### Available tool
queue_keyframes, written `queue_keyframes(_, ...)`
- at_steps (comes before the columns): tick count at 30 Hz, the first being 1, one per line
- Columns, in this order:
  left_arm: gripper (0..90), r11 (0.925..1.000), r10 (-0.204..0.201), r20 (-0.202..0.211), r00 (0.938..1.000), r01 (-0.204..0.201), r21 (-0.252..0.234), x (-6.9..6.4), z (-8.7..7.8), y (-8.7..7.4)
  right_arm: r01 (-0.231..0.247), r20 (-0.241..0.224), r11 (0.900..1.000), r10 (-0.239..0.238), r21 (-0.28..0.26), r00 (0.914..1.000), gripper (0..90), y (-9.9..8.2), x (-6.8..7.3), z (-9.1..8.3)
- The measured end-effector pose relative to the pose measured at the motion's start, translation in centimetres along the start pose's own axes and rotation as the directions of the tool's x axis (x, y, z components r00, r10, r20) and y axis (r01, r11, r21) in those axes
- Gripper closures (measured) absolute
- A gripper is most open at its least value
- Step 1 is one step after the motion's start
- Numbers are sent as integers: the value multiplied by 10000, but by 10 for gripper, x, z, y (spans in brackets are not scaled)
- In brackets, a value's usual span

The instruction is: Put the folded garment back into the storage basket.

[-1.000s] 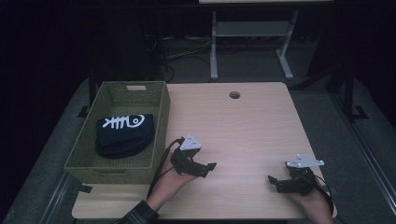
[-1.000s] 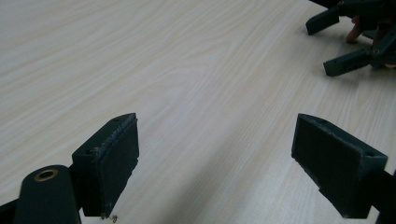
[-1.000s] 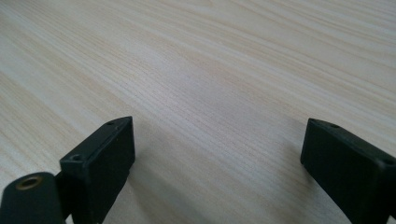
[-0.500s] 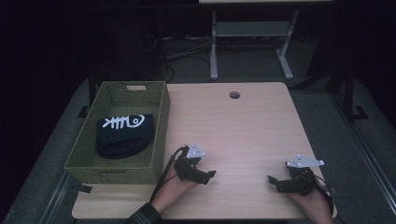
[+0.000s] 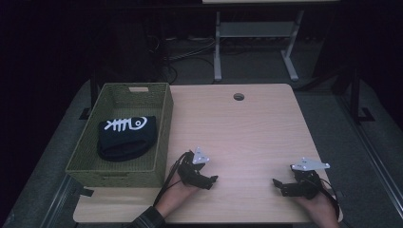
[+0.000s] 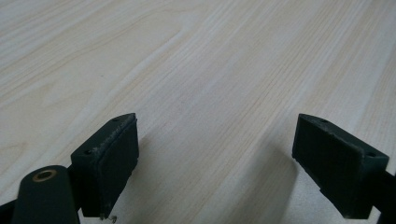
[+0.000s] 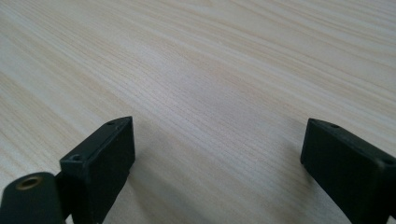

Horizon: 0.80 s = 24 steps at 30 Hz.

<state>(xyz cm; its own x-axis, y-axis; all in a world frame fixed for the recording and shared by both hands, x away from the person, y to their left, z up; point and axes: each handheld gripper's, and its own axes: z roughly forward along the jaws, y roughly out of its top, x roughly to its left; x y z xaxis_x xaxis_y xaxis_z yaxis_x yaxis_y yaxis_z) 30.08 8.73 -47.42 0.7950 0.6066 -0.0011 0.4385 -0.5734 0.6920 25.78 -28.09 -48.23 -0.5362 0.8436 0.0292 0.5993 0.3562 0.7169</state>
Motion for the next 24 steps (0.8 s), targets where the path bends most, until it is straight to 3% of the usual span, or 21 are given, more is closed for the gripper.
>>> queue_keyframes(5, 134, 9994, 26, -18, 10000, -27, -348, -1, -1, -6, 2, 1, 10000, -2, 0, 10000, 96, 0, 0, 0)
queue_keyframes(24, 135, 9994, 147, 154, 9998, -142, -331, -1, -6, -11, 3, 1, 10000, -3, 1, 10000, 96, 0, 0, 0)
